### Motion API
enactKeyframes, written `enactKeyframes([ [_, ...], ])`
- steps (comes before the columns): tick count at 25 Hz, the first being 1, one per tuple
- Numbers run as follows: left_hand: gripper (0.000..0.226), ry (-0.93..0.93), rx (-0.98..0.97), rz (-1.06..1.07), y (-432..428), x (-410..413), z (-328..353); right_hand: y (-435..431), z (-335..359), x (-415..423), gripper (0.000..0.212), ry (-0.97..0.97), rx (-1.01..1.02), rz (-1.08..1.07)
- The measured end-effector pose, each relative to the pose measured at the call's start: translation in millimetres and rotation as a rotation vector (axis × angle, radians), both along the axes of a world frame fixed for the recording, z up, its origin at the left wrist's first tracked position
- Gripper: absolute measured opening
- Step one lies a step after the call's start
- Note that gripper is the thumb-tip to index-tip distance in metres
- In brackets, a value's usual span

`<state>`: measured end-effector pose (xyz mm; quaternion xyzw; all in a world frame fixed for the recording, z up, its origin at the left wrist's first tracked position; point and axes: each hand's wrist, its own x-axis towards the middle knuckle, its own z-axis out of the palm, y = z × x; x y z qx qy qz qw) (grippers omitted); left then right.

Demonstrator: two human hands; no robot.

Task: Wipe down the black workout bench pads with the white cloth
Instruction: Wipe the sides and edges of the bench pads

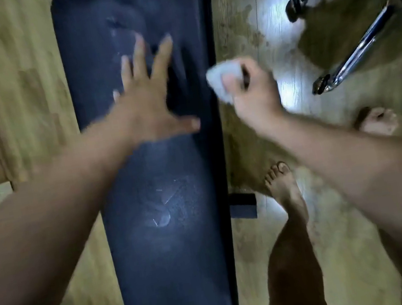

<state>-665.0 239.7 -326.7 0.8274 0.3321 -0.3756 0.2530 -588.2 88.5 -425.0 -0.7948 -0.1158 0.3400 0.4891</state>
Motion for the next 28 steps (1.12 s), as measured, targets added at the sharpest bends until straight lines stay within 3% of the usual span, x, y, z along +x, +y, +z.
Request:
enactKeyframes([
  [3,0.159,0.323,0.095,-0.396,-68.2,-81.7,-12.6,66.1,-8.8,73.5,0.007,-0.123,-0.022,-0.115],
  [6,0.169,0.396,0.142,-0.314,-81.2,-82.1,-36.1,24.4,-11.2,23.8,0.01,-0.093,0.033,-0.027],
  [10,0.169,0.394,0.131,-0.288,-79.5,-81.8,-42.2,-106.2,24.3,-111.4,0.012,0.124,-0.023,0.313],
  [13,0.169,0.408,0.112,-0.284,-78.0,-82.6,-43.7,-103.8,8.5,-107.8,0.012,0.162,-0.066,0.323],
  [15,0.17,0.387,0.11,-0.298,-75.9,-82.4,-45.4,-77.9,-2.1,-73.7,0.009,0.077,-0.053,0.37],
  [17,0.17,0.356,0.111,-0.294,-75.8,-84.4,-48.9,-49.5,-5.7,-33.9,0.003,0.042,-0.014,0.233],
  [20,0.17,0.353,0.128,-0.263,-76.9,-86.9,-51.2,17.8,2.0,22.8,0.011,-0.116,0.093,-0.086],
  [22,0.171,0.357,0.129,-0.272,-78.8,-85.8,-49.9,44.1,6.4,28.1,0.016,-0.204,0.01,-0.05],
  [25,0.172,0.35,0.121,-0.277,-77.6,-84.8,-46.9,-8.6,5.3,-40.7,0.028,-0.198,-0.018,0.037],
  [28,0.172,0.337,0.125,-0.26,-81.1,-81.7,-40.0,-125.7,21.1,-164.4,0.026,0.087,-0.126,0.123],
])
